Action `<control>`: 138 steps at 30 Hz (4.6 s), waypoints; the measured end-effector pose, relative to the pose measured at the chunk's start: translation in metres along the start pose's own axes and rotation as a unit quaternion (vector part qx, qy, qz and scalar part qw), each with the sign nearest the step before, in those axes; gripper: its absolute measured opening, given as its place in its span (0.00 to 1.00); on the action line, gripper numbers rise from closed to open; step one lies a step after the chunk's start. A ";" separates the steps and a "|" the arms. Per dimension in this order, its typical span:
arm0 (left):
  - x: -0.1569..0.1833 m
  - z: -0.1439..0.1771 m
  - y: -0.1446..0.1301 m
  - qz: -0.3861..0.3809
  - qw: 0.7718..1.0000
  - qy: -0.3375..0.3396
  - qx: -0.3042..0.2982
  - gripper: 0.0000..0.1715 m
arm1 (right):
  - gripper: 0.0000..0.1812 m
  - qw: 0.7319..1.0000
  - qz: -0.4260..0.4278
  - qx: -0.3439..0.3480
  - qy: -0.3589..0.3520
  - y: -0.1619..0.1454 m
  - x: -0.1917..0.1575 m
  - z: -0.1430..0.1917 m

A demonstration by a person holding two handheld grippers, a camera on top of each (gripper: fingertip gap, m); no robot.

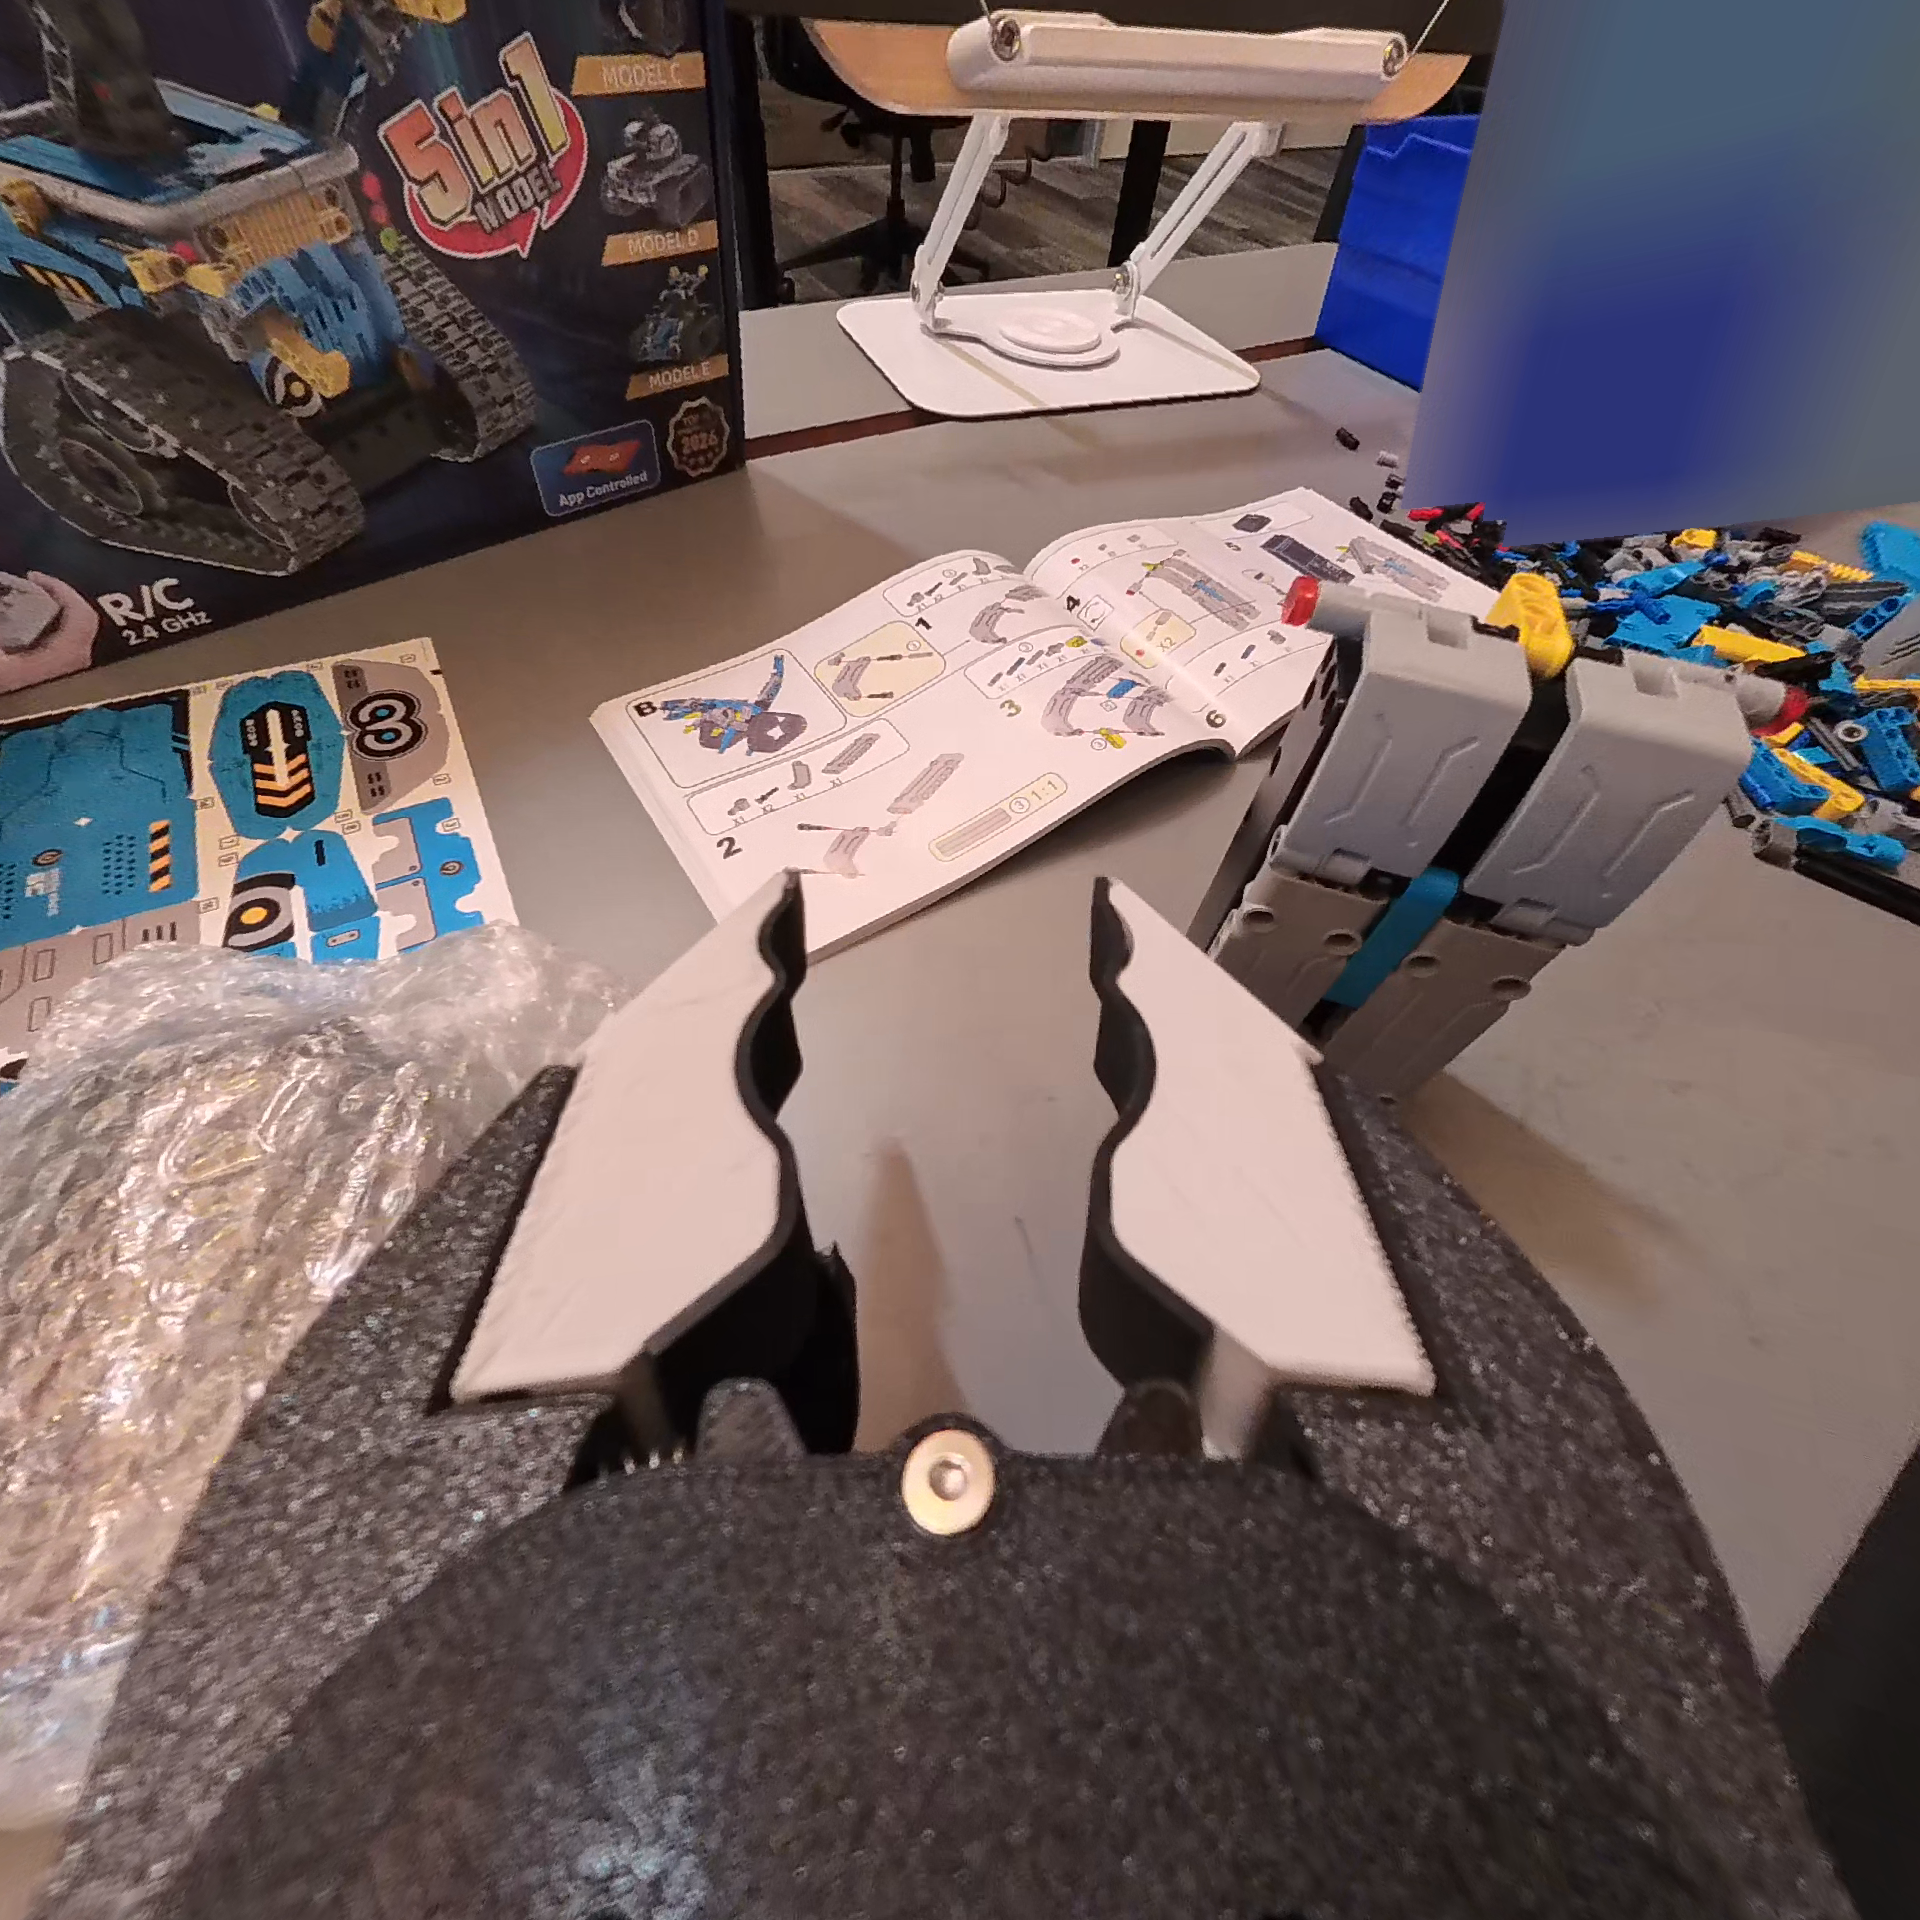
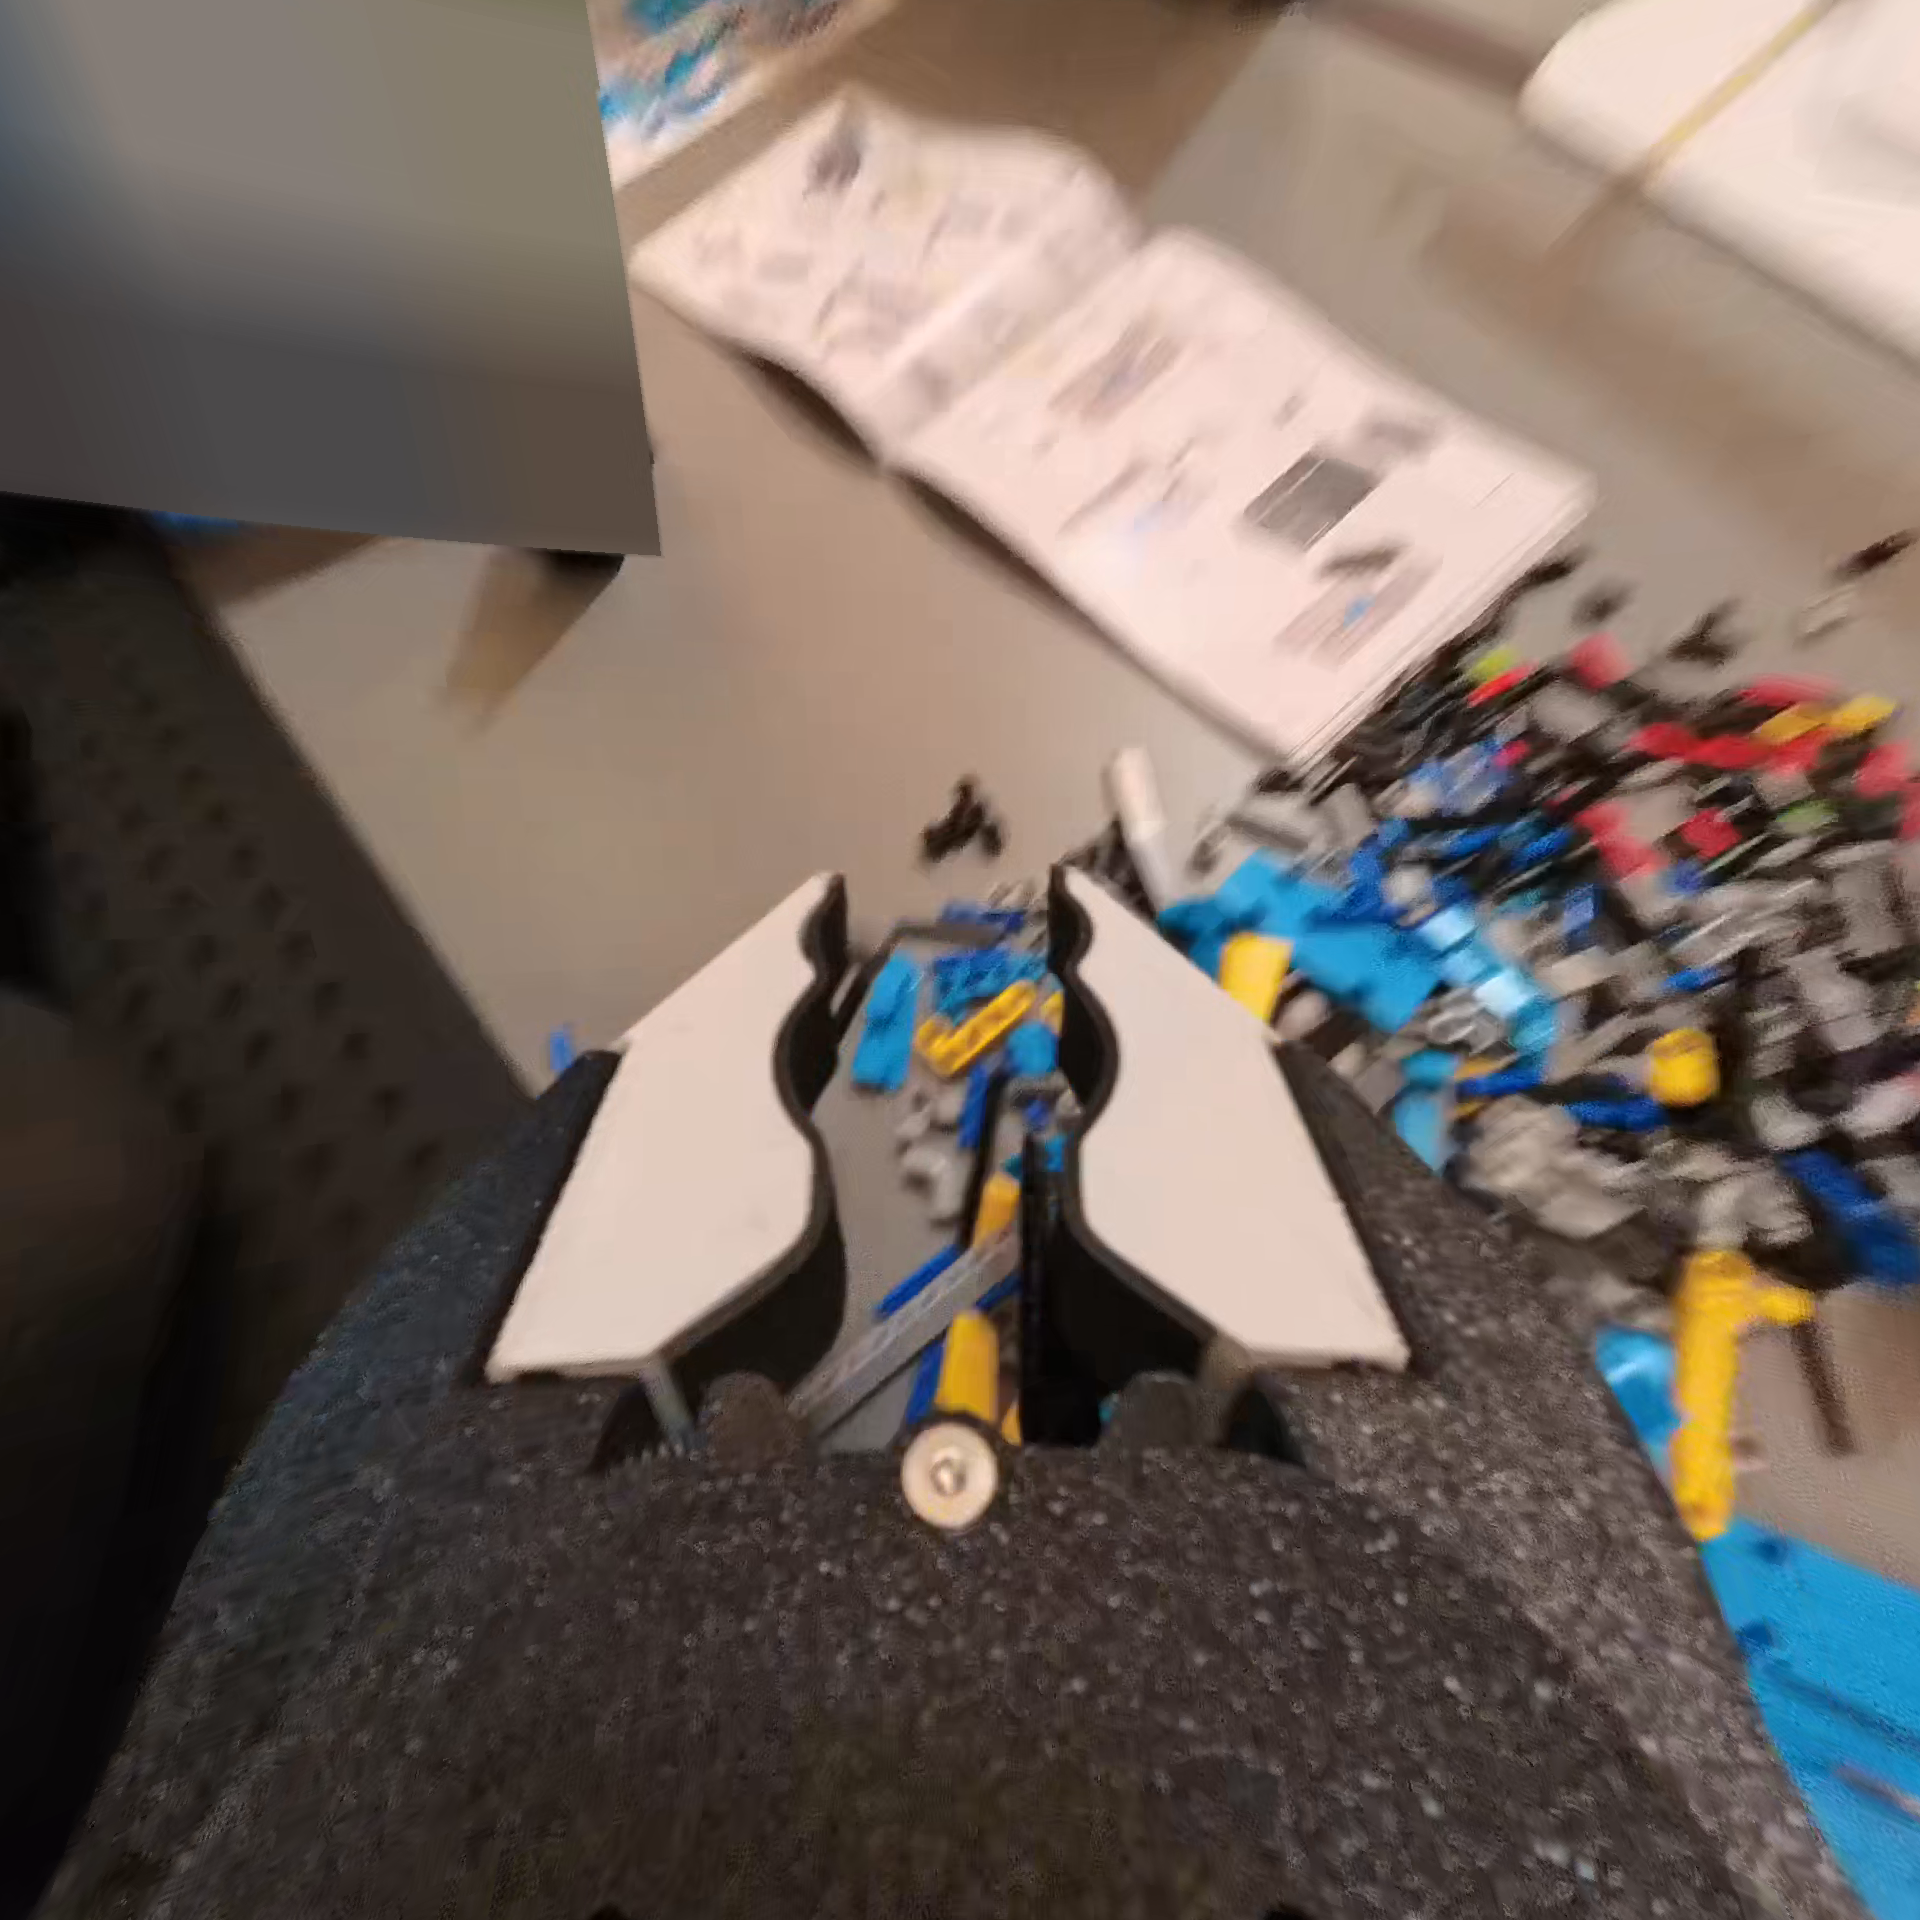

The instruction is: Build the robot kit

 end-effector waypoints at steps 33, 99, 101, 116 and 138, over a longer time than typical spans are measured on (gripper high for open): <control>0.013 0.003 0.002 -0.025 1.000 -0.016 0.006 0.31 | 0.02 0.967 0.219 -0.074 0.108 -0.035 -0.118 -0.040; 0.001 0.004 -0.001 0.030 0.999 -0.031 0.009 0.31 | 0.10 0.960 0.000 -0.138 -0.243 -0.042 0.135 -0.015; 0.001 0.003 -0.001 0.033 0.999 -0.032 0.008 0.31 | 0.10 0.953 -0.027 -0.131 -0.272 -0.044 0.149 -0.007; 0.000 0.003 -0.002 0.037 0.999 -0.034 0.008 0.31 | 0.09 0.951 -0.083 -0.148 -0.257 -0.063 0.162 -0.014; 0.001 0.001 -0.004 0.021 1.000 -0.021 -0.004 0.30 | 0.09 0.965 -0.094 -0.148 -0.194 -0.137 0.071 0.101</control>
Point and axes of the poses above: each gripper's, where its closed fingertips meet, z back along the fingers, y out of its top, x = y × z across the jaws, the point moved 4 cm from there along z, back along the fingers, and after that the axes turned 13 degrees about -y, right-handed, at the moved point
